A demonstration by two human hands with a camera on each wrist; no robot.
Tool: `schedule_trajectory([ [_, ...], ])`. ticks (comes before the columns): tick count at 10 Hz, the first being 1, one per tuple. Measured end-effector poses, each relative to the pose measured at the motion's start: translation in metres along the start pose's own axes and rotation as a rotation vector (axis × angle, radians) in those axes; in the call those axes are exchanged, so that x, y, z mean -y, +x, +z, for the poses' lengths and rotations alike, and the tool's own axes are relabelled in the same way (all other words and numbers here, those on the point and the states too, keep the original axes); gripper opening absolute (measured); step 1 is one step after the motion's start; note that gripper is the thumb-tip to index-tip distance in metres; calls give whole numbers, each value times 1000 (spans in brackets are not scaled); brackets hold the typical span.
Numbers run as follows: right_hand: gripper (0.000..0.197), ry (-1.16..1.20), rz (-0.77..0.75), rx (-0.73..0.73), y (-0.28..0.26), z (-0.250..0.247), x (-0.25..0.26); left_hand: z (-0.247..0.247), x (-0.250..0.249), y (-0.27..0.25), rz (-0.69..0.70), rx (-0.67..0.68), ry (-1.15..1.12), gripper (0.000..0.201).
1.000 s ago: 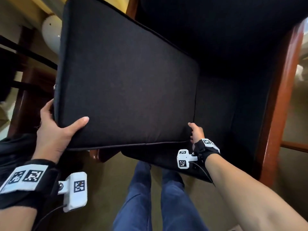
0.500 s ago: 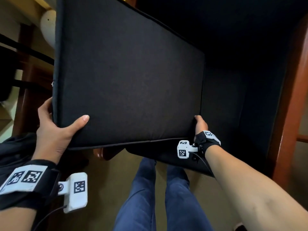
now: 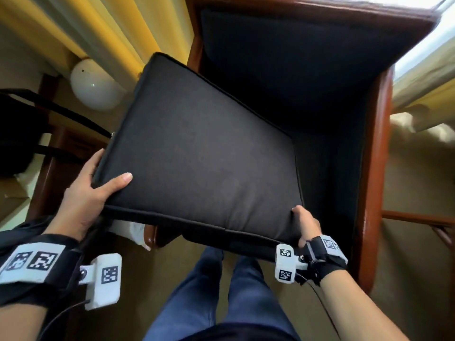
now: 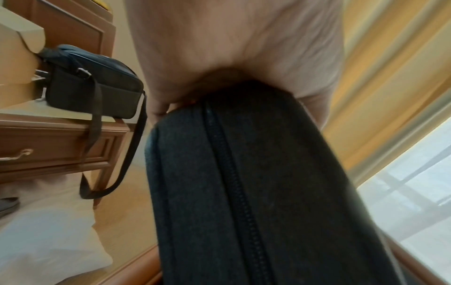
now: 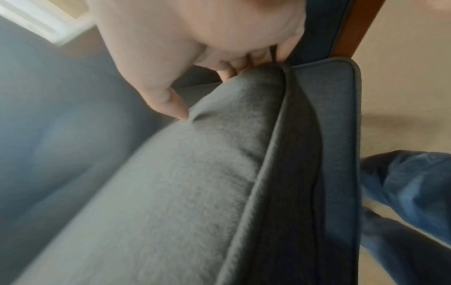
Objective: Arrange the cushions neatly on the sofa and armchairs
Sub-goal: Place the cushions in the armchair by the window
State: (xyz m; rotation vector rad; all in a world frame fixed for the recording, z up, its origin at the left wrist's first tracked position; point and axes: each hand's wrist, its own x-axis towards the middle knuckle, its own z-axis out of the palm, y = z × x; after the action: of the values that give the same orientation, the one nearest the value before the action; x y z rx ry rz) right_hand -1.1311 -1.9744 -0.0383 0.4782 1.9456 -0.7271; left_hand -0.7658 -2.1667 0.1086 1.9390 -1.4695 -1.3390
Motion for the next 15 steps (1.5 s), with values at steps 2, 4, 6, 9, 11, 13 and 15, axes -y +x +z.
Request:
schedule_trajectory([
  [2,59,-84,-148,-186,-80,-61,13,-6,-67,-4,1,26,-144,38],
  [4,54,-50,-332,-378,-128,-103,48,-6,-133,5,-50,9,-57,38],
  [6,37,-73,-492,-580,-168,-141,96,11,-201,4,-101,104,13,30],
  [9,32,-137,-575,-674,-206,-162,112,11,-202,36,-56,167,132,39],
  [11,49,-275,-449,-692,-159,-161,118,42,-211,28,2,185,337,47],
  [13,67,-322,-237,-496,-82,-151,77,114,-229,-5,123,168,719,89],
  [15,47,-412,-272,-554,-84,-112,57,120,-206,25,35,85,763,107],
])
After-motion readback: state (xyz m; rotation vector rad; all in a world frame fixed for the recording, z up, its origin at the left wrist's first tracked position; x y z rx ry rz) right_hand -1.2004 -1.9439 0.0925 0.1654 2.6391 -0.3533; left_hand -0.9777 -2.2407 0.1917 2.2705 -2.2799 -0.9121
